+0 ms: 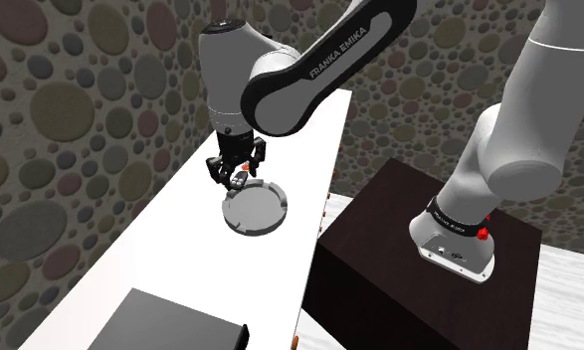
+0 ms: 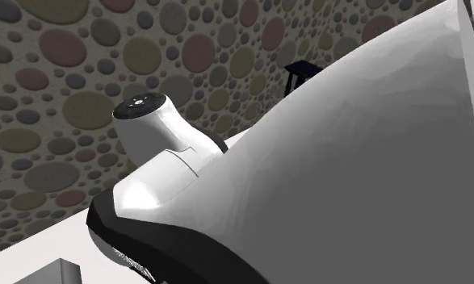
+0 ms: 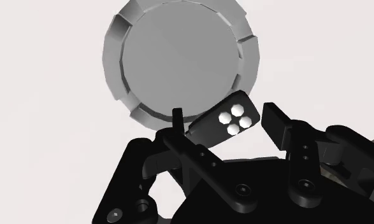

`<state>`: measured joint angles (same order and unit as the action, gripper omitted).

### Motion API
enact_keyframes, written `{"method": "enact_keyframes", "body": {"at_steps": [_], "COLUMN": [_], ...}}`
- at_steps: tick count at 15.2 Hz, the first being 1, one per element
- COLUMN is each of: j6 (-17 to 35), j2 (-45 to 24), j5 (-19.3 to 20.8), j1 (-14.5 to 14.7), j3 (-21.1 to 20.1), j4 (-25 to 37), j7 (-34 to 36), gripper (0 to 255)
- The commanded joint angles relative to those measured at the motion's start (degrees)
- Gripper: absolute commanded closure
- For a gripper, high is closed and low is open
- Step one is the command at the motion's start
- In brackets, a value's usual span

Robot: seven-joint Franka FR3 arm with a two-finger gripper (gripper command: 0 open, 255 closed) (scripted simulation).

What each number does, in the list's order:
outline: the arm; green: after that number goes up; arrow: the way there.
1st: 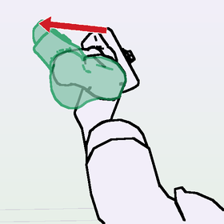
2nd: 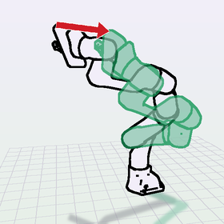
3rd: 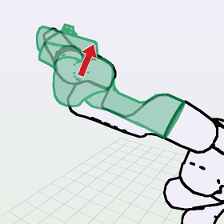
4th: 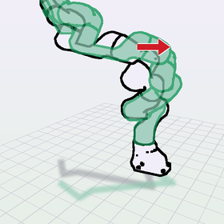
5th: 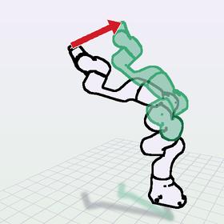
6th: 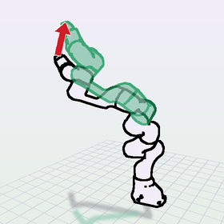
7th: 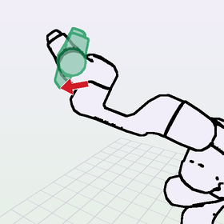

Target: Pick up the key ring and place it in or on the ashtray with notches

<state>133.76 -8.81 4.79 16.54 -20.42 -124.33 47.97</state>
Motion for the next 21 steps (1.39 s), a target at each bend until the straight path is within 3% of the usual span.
{"method": "enact_keyframes", "body": {"at_steps": [1, 18, 21], "j6": [0.34, 11.76, 11.76], "j2": [3.21, -5.4, -5.4], "j5": [-1.25, 4.72, 4.71], "j1": [1.0, 2.74, 2.75], "j3": [-1.2, 0.11, 0.13], "j4": [-3.38, -6.96, -6.97], "j7": [1.58, 6.86, 6.86], "gripper": [255, 255, 255]}}
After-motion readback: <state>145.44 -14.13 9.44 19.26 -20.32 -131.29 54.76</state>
